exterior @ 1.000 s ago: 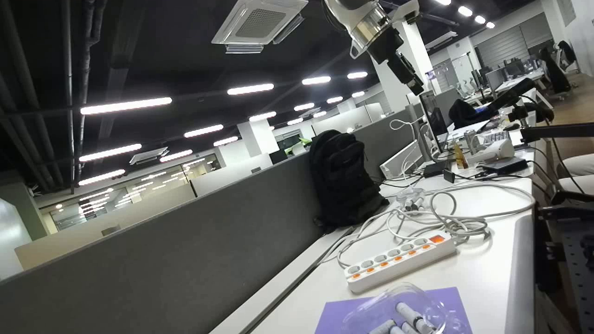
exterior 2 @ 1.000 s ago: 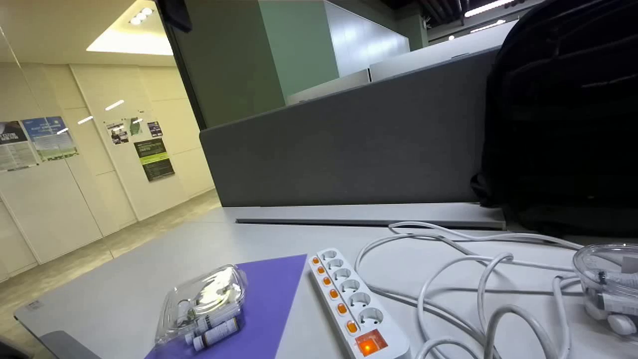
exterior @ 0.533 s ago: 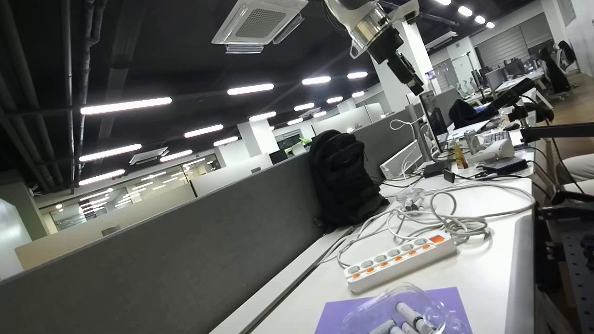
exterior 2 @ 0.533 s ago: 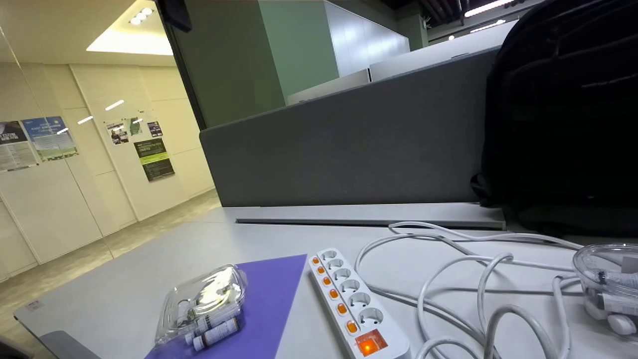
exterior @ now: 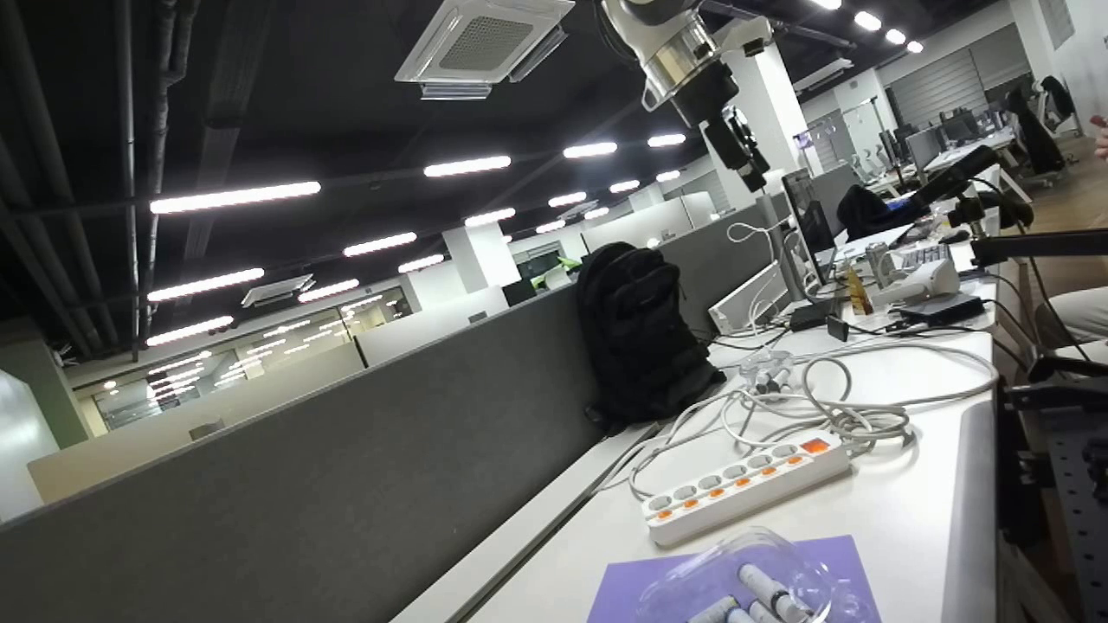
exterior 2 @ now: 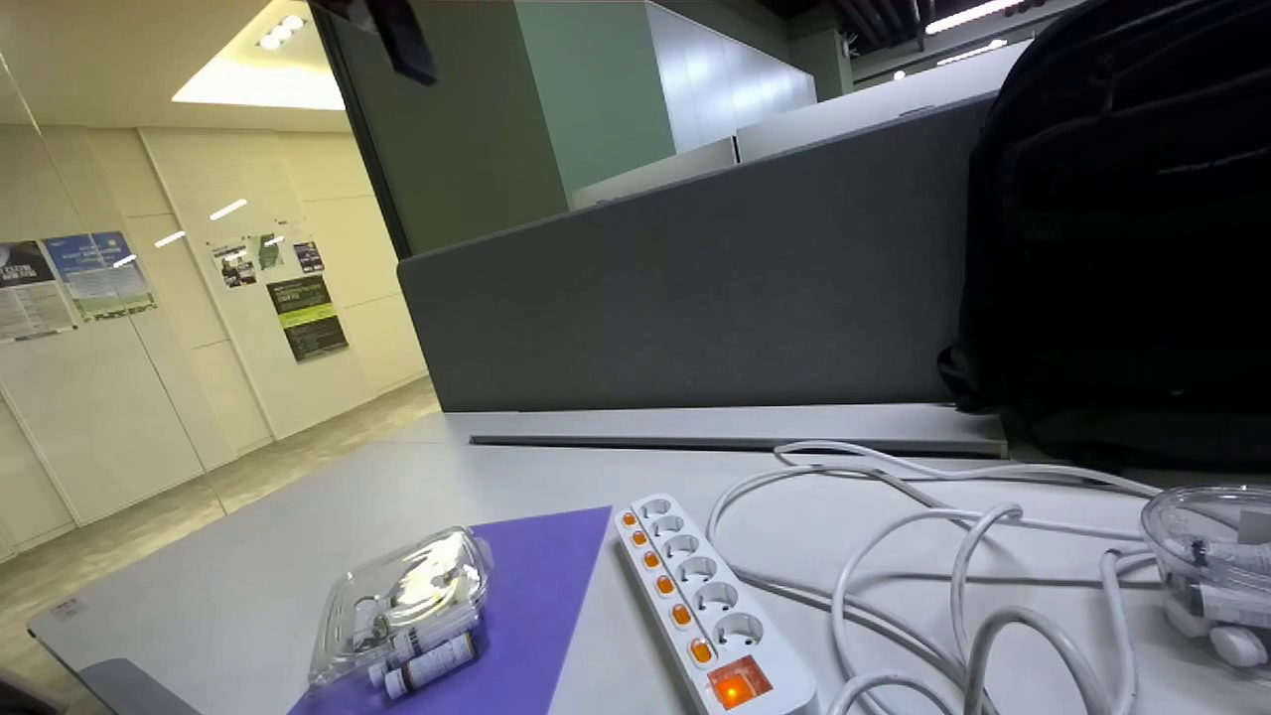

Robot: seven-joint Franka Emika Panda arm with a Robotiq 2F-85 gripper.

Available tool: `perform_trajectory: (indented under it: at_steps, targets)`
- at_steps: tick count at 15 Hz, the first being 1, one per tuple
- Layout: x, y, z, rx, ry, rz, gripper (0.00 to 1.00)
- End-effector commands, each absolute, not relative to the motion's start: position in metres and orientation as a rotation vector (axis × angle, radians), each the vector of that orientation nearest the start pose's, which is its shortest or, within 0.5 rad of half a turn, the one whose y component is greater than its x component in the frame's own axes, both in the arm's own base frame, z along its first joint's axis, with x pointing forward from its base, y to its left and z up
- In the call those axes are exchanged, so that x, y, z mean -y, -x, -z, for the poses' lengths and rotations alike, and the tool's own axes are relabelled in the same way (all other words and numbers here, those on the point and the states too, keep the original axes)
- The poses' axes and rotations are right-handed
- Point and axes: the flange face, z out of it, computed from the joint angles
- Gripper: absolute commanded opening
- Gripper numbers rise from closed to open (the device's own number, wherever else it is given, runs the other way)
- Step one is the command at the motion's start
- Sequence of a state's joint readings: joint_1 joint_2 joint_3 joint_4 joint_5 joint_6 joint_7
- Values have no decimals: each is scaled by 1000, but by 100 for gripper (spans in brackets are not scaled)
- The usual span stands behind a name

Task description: Turn on the switch on the third from the top

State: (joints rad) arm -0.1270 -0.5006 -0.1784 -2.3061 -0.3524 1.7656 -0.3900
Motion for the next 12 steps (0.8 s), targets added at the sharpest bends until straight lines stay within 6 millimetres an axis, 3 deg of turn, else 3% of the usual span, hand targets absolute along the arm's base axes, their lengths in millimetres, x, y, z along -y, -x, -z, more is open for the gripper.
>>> perform_trajectory:
  at_steps: [1,3,6,7,9,12]
  targets:
    - [143,-407,-506,146,3362,23,100]
    - [131,-427,-481,45,3332,135,100]
    - [105,-447,-430,-34,3282,136,100]
    - [97,-453,-412,-31,3275,108,75]
    - [85,-463,-383,-52,3247,72,68]
    - [77,-481,-347,-124,3193,47,46]
